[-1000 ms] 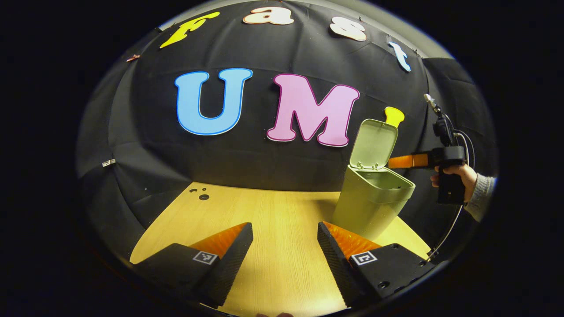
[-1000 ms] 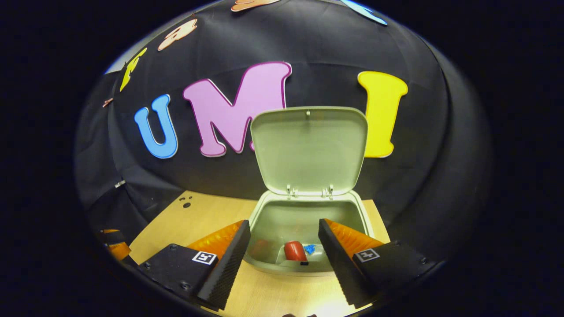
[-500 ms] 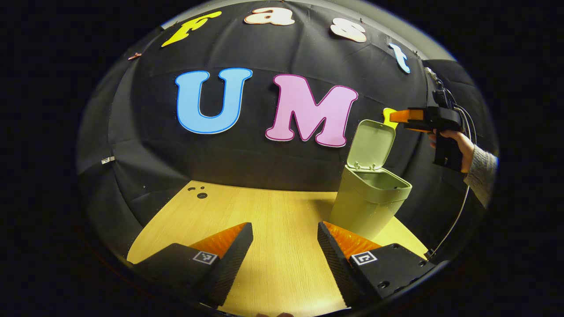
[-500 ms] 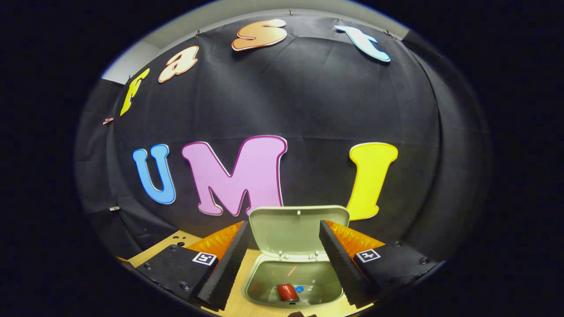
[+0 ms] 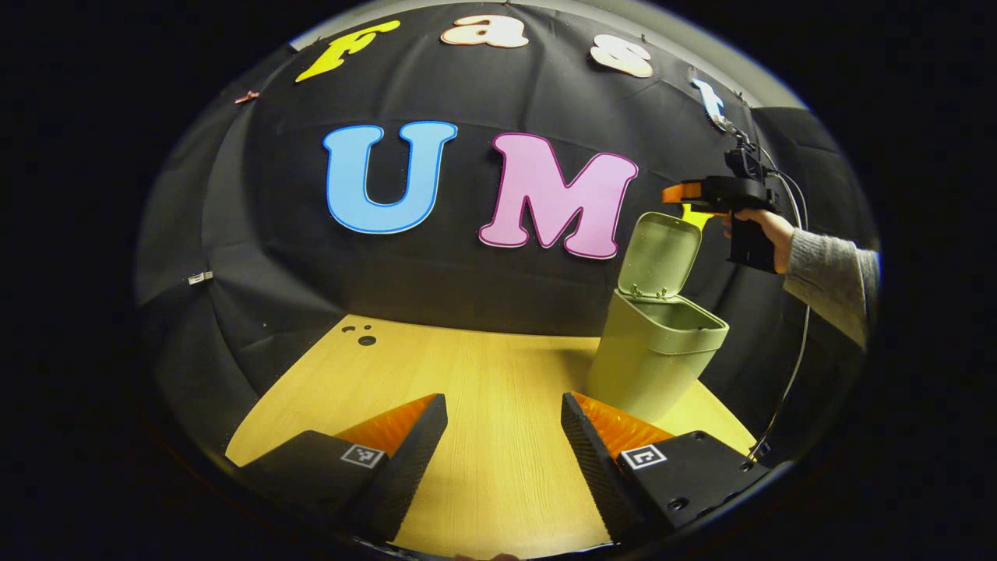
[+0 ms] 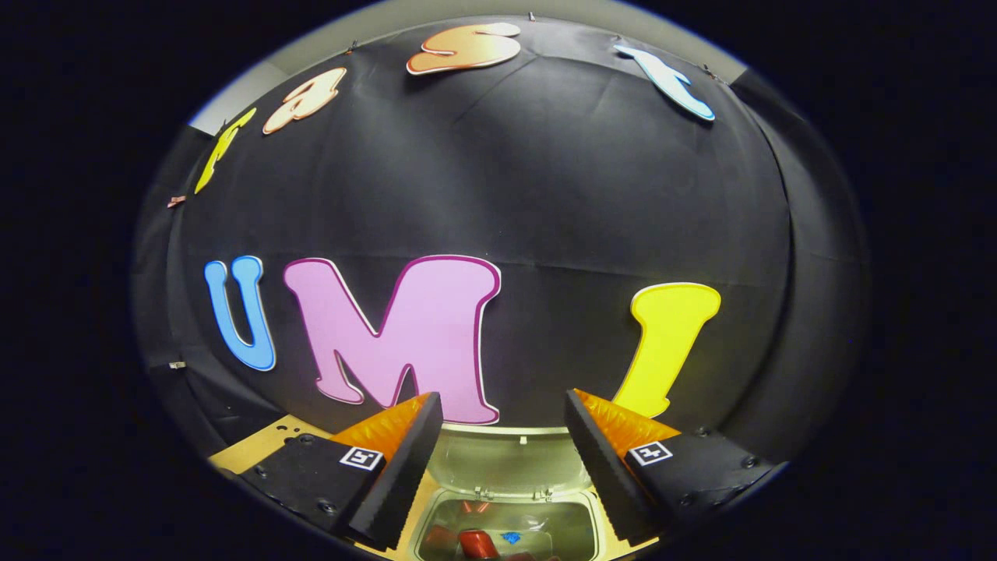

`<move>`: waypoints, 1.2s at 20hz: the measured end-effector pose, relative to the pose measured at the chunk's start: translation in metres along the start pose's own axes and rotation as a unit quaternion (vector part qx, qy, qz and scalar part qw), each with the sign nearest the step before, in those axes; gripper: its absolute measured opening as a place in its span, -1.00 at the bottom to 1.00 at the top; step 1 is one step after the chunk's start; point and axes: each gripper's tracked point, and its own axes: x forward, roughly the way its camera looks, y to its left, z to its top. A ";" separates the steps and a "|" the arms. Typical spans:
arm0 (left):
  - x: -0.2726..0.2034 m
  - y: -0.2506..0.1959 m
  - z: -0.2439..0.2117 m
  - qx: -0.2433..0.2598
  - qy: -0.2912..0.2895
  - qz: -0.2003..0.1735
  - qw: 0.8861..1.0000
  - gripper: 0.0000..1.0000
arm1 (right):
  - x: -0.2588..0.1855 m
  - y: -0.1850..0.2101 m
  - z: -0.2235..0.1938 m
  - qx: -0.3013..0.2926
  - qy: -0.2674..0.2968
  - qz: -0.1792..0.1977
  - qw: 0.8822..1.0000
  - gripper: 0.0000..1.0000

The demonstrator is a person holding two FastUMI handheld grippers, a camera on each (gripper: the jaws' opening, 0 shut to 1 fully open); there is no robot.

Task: Press the lid of the desktop garbage bin to open it, pick up the crumpled paper on the desktop and throw it into the bin, then pick up the pop can on the desktop and drop it into the bin, and finally close the garbage bin lid.

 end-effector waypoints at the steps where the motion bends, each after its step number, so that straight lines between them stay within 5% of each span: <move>1: -0.002 0.002 0.000 0.000 0.000 0.002 1.000 0.89 | 0.008 -0.002 -0.002 -0.001 0.007 -0.004 1.000 0.96; 11: 0.001 0.007 0.000 -0.005 0.003 0.008 1.000 0.89 | 0.038 -0.015 -0.029 0.023 0.069 -0.028 0.997 0.97; 24: 0.017 -0.015 -0.001 0.008 0.011 -0.018 1.000 0.89 | -0.042 -0.004 -0.084 0.025 0.126 0.021 0.991 0.96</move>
